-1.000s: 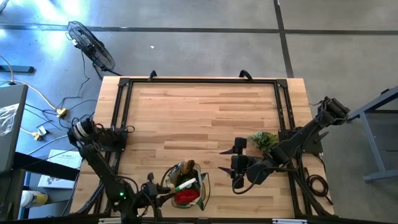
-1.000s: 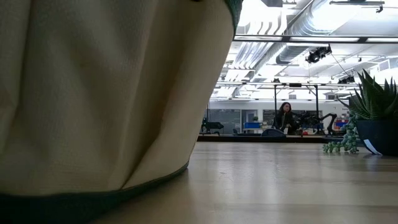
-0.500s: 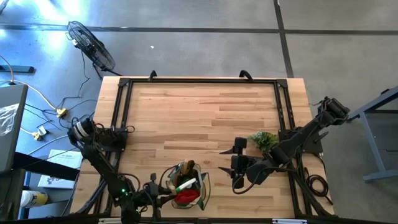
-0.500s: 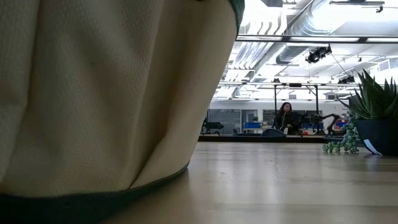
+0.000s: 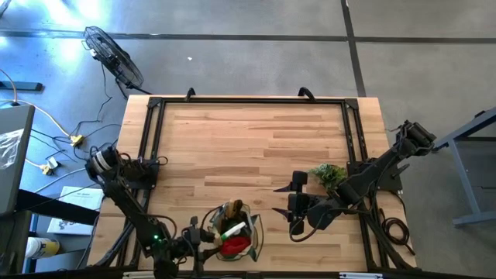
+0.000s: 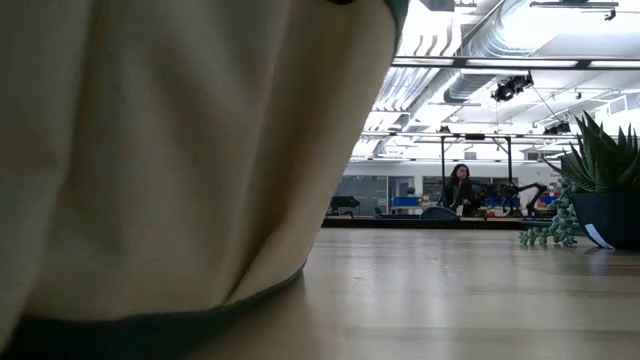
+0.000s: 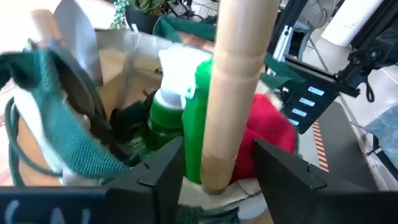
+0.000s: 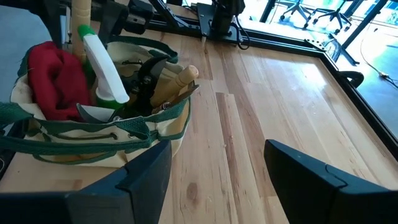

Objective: Pick & Place Garden tools in Gardening bag
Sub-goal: Put the brown trowel into the brown gardening bag, then return to Home Position

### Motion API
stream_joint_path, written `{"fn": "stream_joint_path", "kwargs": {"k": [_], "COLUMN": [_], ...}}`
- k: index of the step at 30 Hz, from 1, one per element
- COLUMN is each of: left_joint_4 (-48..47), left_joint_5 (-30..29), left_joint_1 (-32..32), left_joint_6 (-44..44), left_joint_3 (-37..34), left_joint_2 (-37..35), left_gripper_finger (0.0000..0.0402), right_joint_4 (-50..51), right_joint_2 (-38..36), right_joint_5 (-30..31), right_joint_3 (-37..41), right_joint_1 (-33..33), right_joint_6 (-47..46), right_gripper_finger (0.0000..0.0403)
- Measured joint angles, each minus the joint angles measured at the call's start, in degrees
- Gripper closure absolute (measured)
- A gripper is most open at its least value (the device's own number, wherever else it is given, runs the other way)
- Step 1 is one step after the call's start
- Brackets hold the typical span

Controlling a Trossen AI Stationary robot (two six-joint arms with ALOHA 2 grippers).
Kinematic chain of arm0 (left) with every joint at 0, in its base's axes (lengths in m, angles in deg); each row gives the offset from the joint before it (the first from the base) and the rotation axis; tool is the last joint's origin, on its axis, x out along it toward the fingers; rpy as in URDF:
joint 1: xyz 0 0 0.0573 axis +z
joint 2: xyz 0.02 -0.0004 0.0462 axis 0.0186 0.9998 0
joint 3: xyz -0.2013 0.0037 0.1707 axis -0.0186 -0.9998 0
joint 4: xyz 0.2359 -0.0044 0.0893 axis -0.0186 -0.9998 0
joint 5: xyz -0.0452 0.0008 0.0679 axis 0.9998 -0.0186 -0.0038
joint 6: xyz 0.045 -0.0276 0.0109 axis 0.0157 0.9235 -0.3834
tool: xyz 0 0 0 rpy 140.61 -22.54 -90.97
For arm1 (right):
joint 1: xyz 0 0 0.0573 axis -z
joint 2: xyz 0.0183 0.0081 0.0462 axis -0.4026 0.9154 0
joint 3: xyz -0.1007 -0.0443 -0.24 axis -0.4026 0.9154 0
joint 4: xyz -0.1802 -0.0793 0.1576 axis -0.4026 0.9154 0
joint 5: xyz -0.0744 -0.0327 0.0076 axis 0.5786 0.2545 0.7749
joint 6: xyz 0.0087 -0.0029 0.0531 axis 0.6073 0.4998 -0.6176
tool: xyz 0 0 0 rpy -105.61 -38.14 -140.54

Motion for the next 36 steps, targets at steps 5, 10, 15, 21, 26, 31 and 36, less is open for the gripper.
{"fn": "stream_joint_path", "kwargs": {"k": [5, 10, 15, 21, 26, 31, 36], "left_joint_4": [-0.05, -0.25, -0.1, -0.35, -5.41, -23.32, -43.49], "left_joint_5": [-1.23, -1.46, -2.69, -3.08, 5.46, 6.83, 9.55], "left_joint_1": [0.02, -0.1, -0.12, 2.6, 5.46, 7.91, 10.32], "left_joint_6": [-5.54, -12.93, -15.08, -24.58, -33.03, -34.54, -36.45], "left_joint_3": [2.81, 4.8, 6.76, 11.06, 17.3, 25.93, 34.71], "left_joint_2": [-1.93, -4.67, -6.69, -6.64, -6.64, -6.64, -6.64], "left_gripper_finger": [0.0214, 0.0214, 0.0213, 0.0213, 0.0237, 0.0305, 0.0385], "right_joint_4": [0.02, 0.12, 0.1, 1.41, 1.35, 1.81, 2.41], "right_joint_2": [0.0, 0.0, 0.0, -0.48, -1.48, -3.29, -8.32], "right_joint_5": [0.0, -0.02, 0.24, -0.2, -3.39, -6.21, -5.68], "right_joint_3": [0.0, 0.0, 0.0, 0.0, 0.0, 0.02, 0.02], "right_joint_1": [0.0, 0.37, 0.37, 0.1, -0.18, 0.3, 1.78], "right_joint_6": [0.0, -0.04, -0.02, 1.4, 3.09, 5.69, 8.68], "right_gripper_finger": [0.0155, 0.0155, 0.0155, 0.0155, 0.0155, 0.0155, 0.0164]}}
